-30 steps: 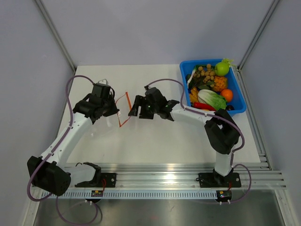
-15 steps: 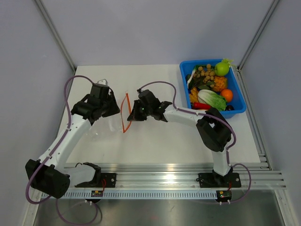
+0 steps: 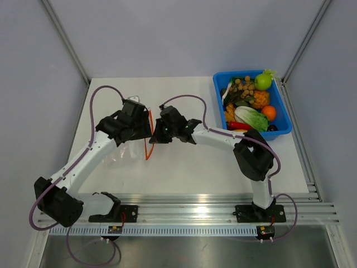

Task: Place the food in the zip-top bag and seal the zipper
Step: Open the zipper of the food storage bag at the center of the board.

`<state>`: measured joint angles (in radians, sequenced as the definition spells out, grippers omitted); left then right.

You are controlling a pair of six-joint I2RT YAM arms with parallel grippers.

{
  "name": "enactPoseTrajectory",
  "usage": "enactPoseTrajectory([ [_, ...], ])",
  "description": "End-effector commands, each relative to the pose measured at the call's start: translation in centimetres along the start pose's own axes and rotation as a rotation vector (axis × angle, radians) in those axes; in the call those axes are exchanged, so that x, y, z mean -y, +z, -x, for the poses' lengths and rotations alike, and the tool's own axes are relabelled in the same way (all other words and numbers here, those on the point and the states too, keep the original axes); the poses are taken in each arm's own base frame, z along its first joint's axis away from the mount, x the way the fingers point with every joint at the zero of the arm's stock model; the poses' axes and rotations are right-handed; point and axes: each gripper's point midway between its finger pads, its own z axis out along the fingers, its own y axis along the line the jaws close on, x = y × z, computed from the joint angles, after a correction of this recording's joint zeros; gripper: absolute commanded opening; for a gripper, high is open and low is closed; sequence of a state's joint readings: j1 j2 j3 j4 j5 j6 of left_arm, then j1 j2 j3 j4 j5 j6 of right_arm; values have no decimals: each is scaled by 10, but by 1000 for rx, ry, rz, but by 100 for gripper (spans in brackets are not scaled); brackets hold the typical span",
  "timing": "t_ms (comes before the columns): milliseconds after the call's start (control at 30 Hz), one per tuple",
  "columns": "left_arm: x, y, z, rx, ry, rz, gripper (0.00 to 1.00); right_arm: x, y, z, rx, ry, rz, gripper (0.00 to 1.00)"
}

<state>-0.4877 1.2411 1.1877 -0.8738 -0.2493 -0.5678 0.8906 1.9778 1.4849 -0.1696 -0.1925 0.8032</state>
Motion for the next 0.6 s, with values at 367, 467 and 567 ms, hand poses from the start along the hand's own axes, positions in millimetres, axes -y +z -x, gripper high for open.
enactPoseTrajectory([
  [367, -7, 17, 8, 43, 64, 217, 31, -30, -31, 20, 92, -29, 52, 0],
  [467, -14, 14, 11, 54, 68, 257, 17, -18, -30, 16, 90, -21, 15, 0],
  [567, -10, 4, 17, 68, 71, 223, 0, -1, -29, 13, 96, -23, -48, 0],
])
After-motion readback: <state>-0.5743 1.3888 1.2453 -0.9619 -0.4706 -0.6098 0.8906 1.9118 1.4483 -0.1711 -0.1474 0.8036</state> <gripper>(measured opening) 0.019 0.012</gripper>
